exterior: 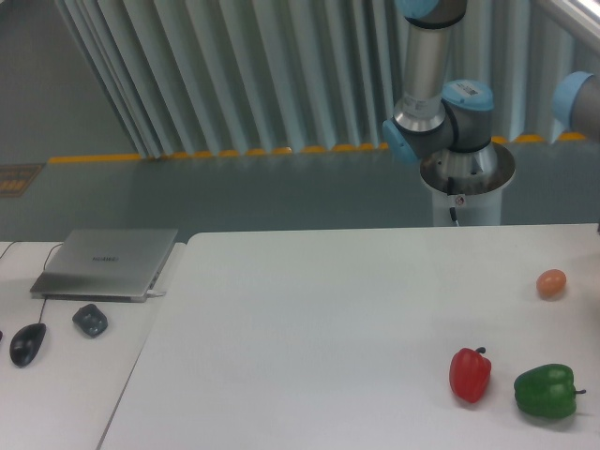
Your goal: Place the triangular bread on the table
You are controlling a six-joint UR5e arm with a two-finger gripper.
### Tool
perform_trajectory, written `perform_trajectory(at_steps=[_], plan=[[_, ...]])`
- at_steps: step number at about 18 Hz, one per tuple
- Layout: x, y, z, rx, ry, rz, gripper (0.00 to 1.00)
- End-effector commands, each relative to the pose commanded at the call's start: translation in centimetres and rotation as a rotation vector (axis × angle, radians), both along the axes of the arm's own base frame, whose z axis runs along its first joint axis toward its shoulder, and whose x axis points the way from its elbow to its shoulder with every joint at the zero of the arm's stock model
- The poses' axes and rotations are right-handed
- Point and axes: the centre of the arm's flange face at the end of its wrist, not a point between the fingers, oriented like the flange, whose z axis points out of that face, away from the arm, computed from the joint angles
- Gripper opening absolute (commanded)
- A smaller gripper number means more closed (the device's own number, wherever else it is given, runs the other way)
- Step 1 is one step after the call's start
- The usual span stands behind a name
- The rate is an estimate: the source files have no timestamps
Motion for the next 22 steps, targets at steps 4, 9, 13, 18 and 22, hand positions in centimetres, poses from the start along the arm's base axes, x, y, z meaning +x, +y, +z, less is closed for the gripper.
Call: perform_trajectory(at_steps=[4, 9, 13, 18, 22], plan=[[-0.4, -1.9, 1.0, 0.007, 0.014, 0.052, 1.00], [-2.4, -5.1, 0.7, 0.061, -0.017, 0.140, 1.00], [-4.7, -9.4, 0.8, 0.066, -0.013, 0.223, 1.00], [-6.8, -13.0, 0.4, 0.071, -0.009, 0.295, 1.00], [-8.1, -14.8, -1.1, 0.071, -0.021, 0.385, 1.00]])
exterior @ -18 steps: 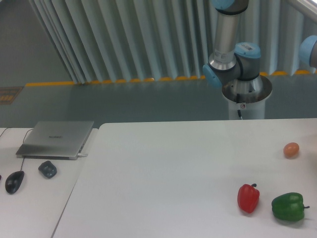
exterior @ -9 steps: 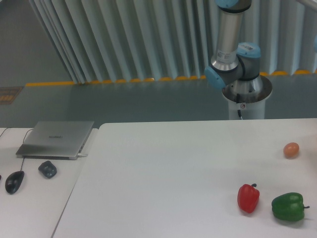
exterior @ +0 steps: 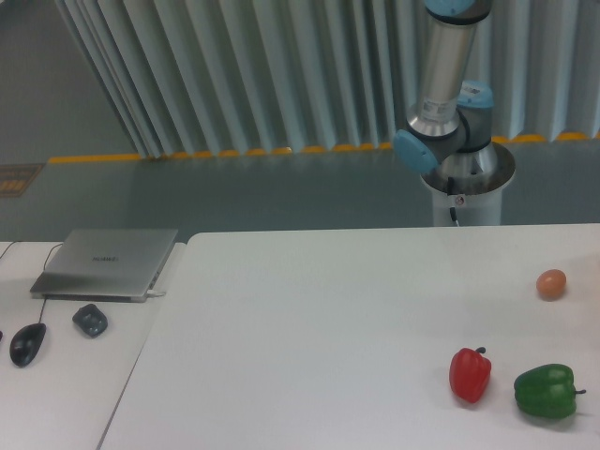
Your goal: Place the triangular bread on the table
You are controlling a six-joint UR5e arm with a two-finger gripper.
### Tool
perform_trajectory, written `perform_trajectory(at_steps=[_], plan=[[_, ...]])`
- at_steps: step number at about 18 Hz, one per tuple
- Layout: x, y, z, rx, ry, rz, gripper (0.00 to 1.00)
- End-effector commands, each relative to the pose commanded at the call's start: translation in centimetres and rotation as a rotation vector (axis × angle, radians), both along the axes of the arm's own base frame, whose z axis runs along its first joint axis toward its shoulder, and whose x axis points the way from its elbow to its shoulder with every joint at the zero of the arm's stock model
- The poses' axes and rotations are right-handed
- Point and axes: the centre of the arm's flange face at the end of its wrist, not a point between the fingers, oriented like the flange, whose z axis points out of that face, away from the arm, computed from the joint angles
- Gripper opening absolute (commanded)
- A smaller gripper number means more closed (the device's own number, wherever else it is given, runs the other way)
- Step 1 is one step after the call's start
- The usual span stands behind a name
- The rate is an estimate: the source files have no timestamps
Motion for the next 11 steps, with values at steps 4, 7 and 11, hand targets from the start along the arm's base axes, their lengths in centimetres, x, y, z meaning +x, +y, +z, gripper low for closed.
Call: perform_trajectory(at_steps=[4, 7, 11], plan=[[-2.0, -1.1, -3.1, 0.001, -0.007, 0.032, 1.00], [-4.0, -2.2, -5.7, 0.005, 0.013, 0.049, 1.00], [-4.9, -1.9, -8.9, 0.005, 0.017, 0.049, 1.00]])
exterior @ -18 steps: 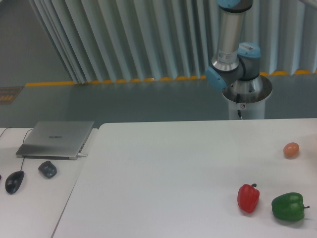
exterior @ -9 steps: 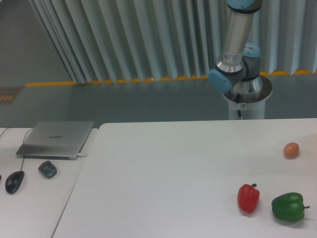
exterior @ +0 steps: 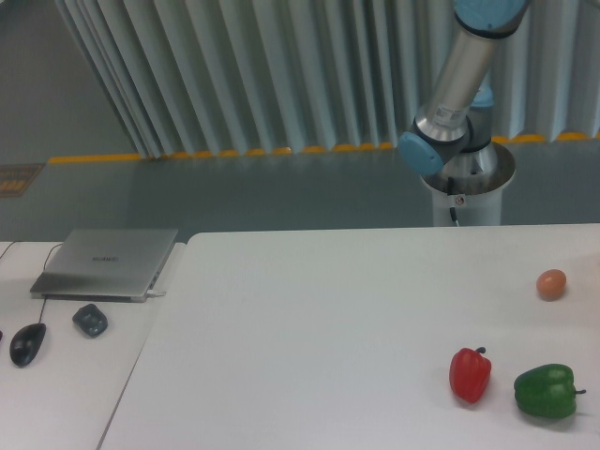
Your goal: Place the triangular bread on the table
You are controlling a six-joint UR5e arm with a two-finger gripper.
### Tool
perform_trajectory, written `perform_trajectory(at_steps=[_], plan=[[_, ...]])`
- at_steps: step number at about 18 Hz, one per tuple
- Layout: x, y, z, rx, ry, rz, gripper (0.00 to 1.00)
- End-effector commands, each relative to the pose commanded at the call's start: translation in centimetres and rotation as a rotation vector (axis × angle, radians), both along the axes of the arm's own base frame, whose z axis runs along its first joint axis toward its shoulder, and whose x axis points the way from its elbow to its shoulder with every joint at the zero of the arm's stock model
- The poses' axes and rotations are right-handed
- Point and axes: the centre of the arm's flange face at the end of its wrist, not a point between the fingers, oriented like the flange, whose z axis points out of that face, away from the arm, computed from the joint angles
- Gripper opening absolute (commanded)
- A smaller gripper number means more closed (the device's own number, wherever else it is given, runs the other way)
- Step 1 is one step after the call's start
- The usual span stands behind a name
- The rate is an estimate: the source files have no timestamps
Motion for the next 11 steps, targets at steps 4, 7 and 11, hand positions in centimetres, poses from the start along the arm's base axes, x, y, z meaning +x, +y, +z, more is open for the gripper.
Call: perform_trajectory(at_steps=[4, 7, 11], plan=[[0.06, 0.59, -1.26, 0.001, -0.001, -0.002, 1.00], [0.04, 0.59, -1.36, 0.000, -0.002, -0.003, 1.00], [-0.04, 0.70, -1.19, -0.001, 0.007, -0.034, 0.81]])
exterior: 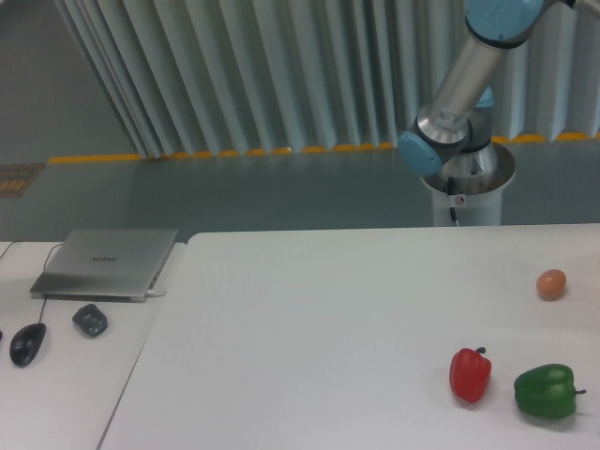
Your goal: Place the triangular bread on the table
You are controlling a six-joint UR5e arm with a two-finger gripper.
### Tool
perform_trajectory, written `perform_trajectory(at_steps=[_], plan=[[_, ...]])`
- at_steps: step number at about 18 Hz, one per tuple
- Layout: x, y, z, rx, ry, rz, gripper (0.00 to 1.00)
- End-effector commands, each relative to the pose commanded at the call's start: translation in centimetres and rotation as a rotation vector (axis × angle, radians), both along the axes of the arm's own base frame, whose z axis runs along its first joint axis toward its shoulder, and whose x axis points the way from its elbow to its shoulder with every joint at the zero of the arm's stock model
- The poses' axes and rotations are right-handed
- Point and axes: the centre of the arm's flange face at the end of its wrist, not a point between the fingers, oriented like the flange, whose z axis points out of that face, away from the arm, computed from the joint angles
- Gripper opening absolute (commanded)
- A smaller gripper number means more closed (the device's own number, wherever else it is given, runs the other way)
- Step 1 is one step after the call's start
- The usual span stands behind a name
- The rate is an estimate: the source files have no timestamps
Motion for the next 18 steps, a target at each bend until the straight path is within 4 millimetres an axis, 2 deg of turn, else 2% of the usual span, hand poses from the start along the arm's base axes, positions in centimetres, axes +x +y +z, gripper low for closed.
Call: perform_trajectory(at_steps=[1, 4, 6, 10, 12, 13, 16, 18], plan=[[0.0, 0.0, 0.0, -0.001, 0.001, -0.015, 0.75], [-0.1, -0.2, 0.1, -0.007, 0.009, -0.075, 0.32], [-0.2, -0.2, 0.2, -0.005, 0.010, -0.075, 0.23], [-0.1, 0.1, 1.9, -0.006, 0.030, -0.079, 0.21], [0.3, 0.2, 3.7, -0.006, 0.033, -0.081, 0.21], [0.8, 0.8, 4.7, -0.006, 0.026, -0.091, 0.21], [2.4, 1.5, 8.5, -0.007, 0.003, -0.105, 0.21], [4.0, 2.9, 10.3, -0.010, -0.009, -0.131, 0.21]])
